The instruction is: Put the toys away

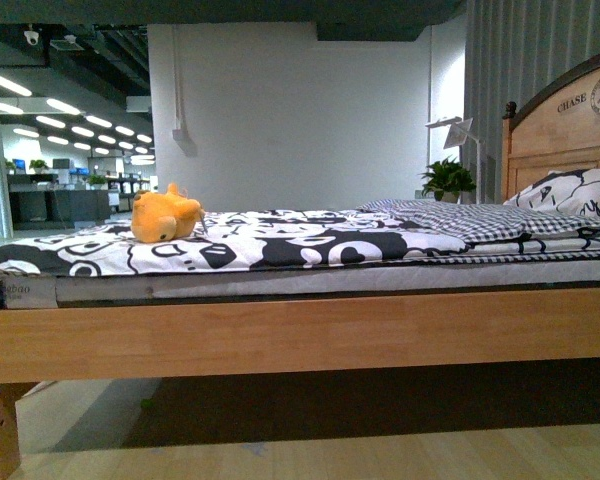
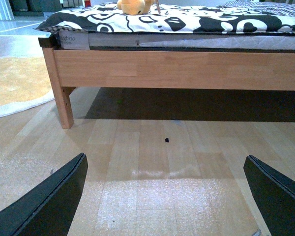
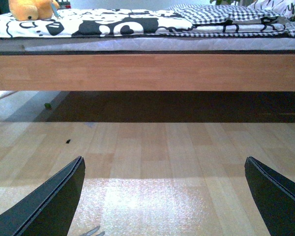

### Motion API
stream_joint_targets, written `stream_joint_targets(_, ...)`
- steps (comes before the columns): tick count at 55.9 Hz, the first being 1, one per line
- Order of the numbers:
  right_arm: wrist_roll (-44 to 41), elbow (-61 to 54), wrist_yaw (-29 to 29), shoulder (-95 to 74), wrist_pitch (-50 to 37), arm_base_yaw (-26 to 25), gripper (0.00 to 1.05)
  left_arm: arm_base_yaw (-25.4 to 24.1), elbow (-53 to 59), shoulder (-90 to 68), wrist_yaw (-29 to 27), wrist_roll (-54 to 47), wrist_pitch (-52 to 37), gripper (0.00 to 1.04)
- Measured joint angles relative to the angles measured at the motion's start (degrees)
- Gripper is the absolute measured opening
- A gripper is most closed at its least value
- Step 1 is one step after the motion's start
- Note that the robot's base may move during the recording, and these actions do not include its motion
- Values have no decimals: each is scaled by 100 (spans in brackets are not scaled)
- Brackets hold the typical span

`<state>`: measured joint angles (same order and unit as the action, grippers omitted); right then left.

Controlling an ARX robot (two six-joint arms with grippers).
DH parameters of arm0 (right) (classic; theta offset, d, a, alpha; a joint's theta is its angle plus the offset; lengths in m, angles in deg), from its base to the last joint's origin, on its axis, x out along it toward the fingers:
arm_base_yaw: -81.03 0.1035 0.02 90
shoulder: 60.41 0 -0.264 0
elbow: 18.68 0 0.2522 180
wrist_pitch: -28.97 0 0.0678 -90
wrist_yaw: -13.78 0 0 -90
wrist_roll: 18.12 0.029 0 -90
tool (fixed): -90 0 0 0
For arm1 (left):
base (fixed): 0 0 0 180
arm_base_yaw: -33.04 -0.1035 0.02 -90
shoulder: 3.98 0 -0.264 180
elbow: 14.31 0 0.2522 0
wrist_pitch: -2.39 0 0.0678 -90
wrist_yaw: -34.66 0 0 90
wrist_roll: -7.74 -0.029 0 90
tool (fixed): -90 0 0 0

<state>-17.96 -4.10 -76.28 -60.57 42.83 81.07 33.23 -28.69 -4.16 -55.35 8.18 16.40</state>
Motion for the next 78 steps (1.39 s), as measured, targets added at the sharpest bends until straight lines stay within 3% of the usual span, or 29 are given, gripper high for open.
stream_joint_targets(78, 0, 0, 0, 0, 0, 0, 98, 0, 0, 0, 0, 0, 0, 98)
